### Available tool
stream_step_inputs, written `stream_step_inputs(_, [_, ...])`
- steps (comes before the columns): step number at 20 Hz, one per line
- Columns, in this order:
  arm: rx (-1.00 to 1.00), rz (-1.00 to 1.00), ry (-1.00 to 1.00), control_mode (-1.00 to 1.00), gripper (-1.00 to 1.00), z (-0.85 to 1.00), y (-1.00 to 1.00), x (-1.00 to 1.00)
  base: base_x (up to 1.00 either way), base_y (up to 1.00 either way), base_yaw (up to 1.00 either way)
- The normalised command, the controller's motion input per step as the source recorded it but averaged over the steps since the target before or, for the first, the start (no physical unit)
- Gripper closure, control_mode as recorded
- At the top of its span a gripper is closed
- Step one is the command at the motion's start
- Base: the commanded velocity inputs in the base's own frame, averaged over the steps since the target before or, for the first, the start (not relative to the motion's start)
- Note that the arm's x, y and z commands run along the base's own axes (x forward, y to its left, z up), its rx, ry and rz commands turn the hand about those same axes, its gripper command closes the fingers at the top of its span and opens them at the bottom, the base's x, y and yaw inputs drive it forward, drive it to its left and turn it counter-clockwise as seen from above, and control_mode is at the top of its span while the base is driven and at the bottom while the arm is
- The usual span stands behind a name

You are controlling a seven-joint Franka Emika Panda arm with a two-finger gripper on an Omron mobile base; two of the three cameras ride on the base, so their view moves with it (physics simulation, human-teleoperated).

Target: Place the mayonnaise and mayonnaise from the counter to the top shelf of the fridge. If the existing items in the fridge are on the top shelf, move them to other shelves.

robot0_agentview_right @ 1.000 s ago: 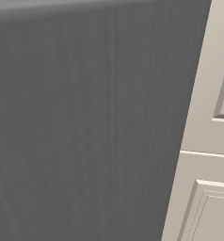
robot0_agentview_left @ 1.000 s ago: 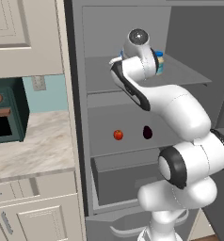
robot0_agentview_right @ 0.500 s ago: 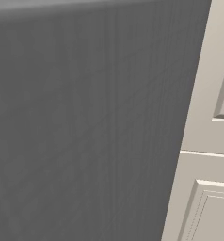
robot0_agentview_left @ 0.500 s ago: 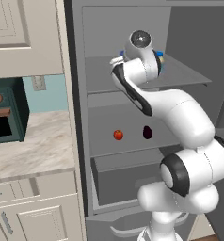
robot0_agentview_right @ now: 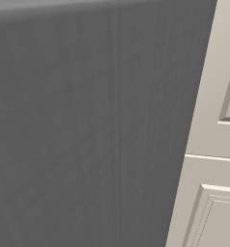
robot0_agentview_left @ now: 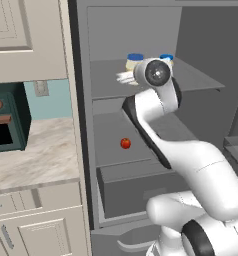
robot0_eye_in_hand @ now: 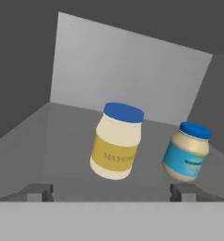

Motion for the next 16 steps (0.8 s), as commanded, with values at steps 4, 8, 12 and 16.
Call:
stream_step_inputs(4, [0.05,0.0,-0.29,-1.0,-1.0,0.38,0.31,-1.0,0.0,0.0,0.0])
stream_step_inputs(8, [0.05,0.0,-0.22,-1.0,-1.0,0.57,0.21,-1.0,0.0,0.0,0.0])
stream_step_inputs(12, [0.08,0.0,-0.12,-1.0,-1.0,0.61,0.02,-1.0,0.0,0.0,0.0])
stream_step_inputs(16, [0.1,0.0,-0.08,-1.0,-1.0,0.52,0.0,-1.0,0.0,0.0,0.0])
